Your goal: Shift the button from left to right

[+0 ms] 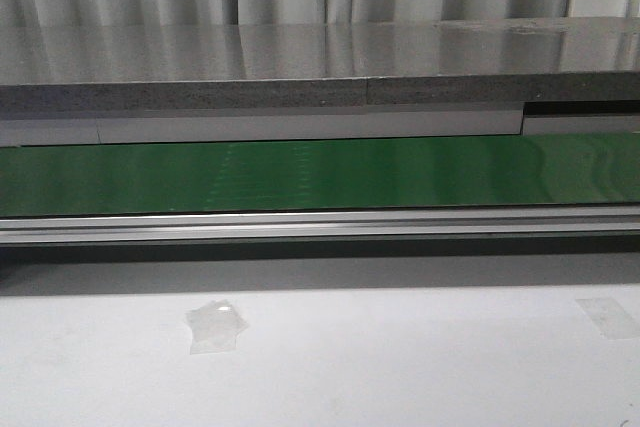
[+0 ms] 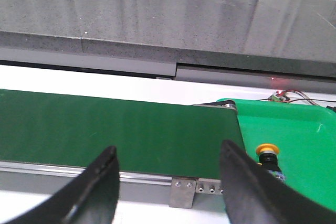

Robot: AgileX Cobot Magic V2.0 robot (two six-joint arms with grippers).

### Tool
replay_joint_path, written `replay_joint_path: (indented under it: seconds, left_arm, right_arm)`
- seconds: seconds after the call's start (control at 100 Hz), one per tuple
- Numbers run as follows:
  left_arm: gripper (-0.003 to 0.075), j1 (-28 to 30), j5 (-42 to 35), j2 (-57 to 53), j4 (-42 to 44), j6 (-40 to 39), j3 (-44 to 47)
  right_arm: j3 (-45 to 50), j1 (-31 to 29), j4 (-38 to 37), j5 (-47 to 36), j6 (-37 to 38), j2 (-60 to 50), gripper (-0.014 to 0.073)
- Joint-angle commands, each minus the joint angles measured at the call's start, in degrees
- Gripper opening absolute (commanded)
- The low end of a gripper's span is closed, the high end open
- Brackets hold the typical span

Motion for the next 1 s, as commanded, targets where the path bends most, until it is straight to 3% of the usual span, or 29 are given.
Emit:
replay_joint_path:
  seconds: [0.0, 0.28, 0.99]
  left_arm:
    - [-0.0020, -0.29, -4.23, 0.10, -0.72, -0.17, -1.68]
    - [-0.0020, -0.29, -4.23, 0.10, -0.72, -0.17, -1.68]
    - [-0.0020, -0.29, -4.23, 0.10, -0.72, -0.17, -1.68]
  right_arm:
    - [-1.43, 0.01, 0.24, -3.86, -0.54, 0.14, 0.0360]
    - [-1.43, 0.01, 0.24, -3.81, -0.54, 0.14, -0.0076]
    - [-1.43, -0.04, 0.32, -3.86, -0.54, 0.14, -0.0068]
